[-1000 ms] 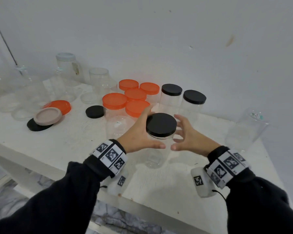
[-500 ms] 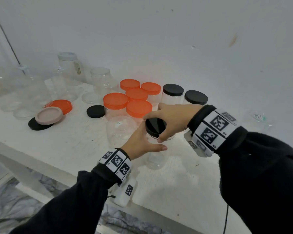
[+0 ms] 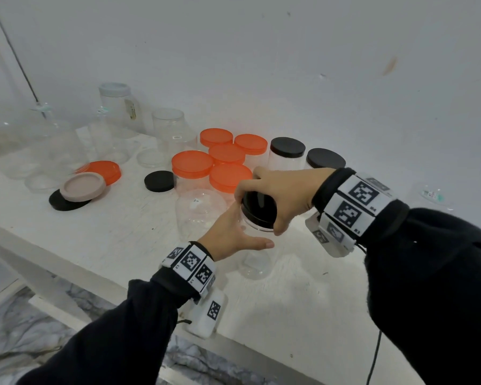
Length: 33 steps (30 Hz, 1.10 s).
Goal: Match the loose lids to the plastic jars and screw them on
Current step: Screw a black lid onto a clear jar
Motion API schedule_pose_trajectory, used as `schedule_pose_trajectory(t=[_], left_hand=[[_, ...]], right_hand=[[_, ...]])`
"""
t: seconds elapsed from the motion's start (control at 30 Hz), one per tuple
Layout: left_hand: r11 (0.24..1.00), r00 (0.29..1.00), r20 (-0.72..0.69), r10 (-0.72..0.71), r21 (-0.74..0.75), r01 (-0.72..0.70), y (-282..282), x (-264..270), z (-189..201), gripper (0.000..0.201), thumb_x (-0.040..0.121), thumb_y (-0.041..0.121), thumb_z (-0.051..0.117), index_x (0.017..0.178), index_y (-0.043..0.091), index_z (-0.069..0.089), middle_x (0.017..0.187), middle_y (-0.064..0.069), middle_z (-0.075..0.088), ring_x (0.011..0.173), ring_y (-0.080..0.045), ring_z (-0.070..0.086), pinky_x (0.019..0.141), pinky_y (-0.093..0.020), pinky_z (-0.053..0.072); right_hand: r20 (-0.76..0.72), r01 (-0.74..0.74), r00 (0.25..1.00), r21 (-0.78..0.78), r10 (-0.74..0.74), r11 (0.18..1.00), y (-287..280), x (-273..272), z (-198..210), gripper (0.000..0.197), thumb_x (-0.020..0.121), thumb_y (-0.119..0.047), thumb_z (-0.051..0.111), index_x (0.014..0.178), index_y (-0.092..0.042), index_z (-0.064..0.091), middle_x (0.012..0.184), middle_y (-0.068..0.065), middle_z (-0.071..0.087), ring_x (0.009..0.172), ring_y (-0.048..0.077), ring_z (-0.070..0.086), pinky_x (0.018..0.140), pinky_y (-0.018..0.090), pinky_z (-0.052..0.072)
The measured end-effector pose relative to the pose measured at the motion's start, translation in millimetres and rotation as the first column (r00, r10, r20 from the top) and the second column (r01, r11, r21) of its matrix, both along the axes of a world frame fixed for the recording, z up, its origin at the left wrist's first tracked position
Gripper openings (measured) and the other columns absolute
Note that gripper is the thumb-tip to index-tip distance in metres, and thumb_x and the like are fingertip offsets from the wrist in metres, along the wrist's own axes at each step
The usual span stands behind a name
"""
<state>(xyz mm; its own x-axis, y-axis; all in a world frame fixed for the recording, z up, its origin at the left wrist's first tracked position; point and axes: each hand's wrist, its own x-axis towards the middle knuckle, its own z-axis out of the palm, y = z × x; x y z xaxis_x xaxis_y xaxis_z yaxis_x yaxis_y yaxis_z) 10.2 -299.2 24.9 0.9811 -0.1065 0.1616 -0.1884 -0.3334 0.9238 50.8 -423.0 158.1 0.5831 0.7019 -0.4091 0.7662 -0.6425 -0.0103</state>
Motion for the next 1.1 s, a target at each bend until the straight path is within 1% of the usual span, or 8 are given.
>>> schedule_pose_trajectory(t=[0.33,0.43,0.7,0.87,0.93,1.0,1.03,1.1], left_hand=[[1.000,0.999,-0.025,-0.026,0.013,0.026,2,2,2,0.086,0.064,0.023,0.084,0.135,0.017,0.037,0.122,0.012,0.052,0.112,0.002,0.050,0.088,-0.005,0.041],[1.000,1.000,-0.020,-0.021,0.019,0.021,3,3,3,0.083,0.064,0.022,0.084,0.133,0.016,0.038,0.117,0.014,0.052,0.108,0.006,0.049,0.085,-0.001,0.039],[1.000,1.000,-0.007,0.011,0.003,-0.011,0,3,0,0.078,0.063,0.018,0.085,0.125,0.026,0.037,0.111,0.023,0.050,0.103,0.013,0.047,0.082,0.002,0.037],[0.999,1.000,0.012,0.025,-0.038,-0.025,-3,3,-3,0.075,0.060,0.017,0.087,0.119,0.030,0.042,0.110,0.018,0.056,0.104,0.006,0.053,0.081,-0.002,0.040],[0.998,0.999,0.030,0.026,-0.065,-0.024,-5,2,-4,0.078,0.059,0.019,0.087,0.121,0.029,0.042,0.113,0.017,0.056,0.104,0.009,0.053,0.082,-0.003,0.040],[0.998,0.999,0.048,0.021,-0.064,-0.018,-6,1,-3,0.082,0.057,0.025,0.086,0.125,0.027,0.041,0.115,0.018,0.055,0.105,0.012,0.051,0.084,-0.004,0.040],[0.998,0.999,0.048,0.015,-0.056,-0.013,-6,0,-3,0.083,0.056,0.028,0.086,0.126,0.027,0.041,0.115,0.019,0.055,0.107,0.012,0.051,0.086,-0.005,0.040],[0.999,0.999,0.047,0.001,-0.044,0.001,-5,0,-2,0.083,0.059,0.023,0.087,0.127,0.028,0.040,0.115,0.020,0.054,0.107,0.014,0.049,0.086,-0.005,0.039]], right_hand=[[-0.035,-0.039,0.999,0.013,0.039,0.999,-1,3,-1,0.076,0.067,-0.018,0.080,0.127,-0.037,0.039,0.120,-0.001,0.034,0.108,0.025,0.045,0.086,0.044,0.051],[-0.047,-0.050,0.998,0.015,0.051,0.999,-1,4,-1,0.076,0.066,-0.017,0.081,0.127,-0.038,0.041,0.120,-0.002,0.034,0.109,0.024,0.045,0.087,0.044,0.051],[0.017,-0.053,0.998,0.054,0.053,0.997,0,6,0,0.074,0.061,-0.035,0.084,0.124,-0.043,0.046,0.111,-0.006,0.042,0.104,0.018,0.047,0.084,0.036,0.050],[0.097,-0.019,0.995,0.160,0.003,0.987,-3,5,-7,0.061,0.063,-0.050,0.077,0.116,-0.033,0.052,0.085,-0.015,0.044,0.091,0.013,0.049,0.069,0.024,0.046],[0.129,0.021,0.991,0.193,-0.047,0.981,-5,4,-12,0.060,0.066,-0.058,0.072,0.114,-0.025,0.055,0.083,-0.012,0.050,0.080,0.012,0.052,0.058,0.021,0.043],[0.172,0.061,0.980,0.203,-0.097,0.977,-2,2,-15,0.063,0.069,-0.063,0.066,0.111,-0.016,0.057,0.086,-0.003,0.058,0.071,0.011,0.052,0.048,0.018,0.037],[0.191,0.077,0.975,0.198,-0.115,0.977,-1,0,-16,0.066,0.070,-0.066,0.063,0.111,-0.014,0.057,0.089,0.000,0.060,0.072,0.012,0.054,0.050,0.020,0.040],[0.186,0.086,0.976,0.141,-0.112,0.986,-1,0,-14,0.071,0.070,-0.070,0.060,0.117,-0.017,0.055,0.098,0.000,0.060,0.087,0.016,0.057,0.068,0.027,0.049]])
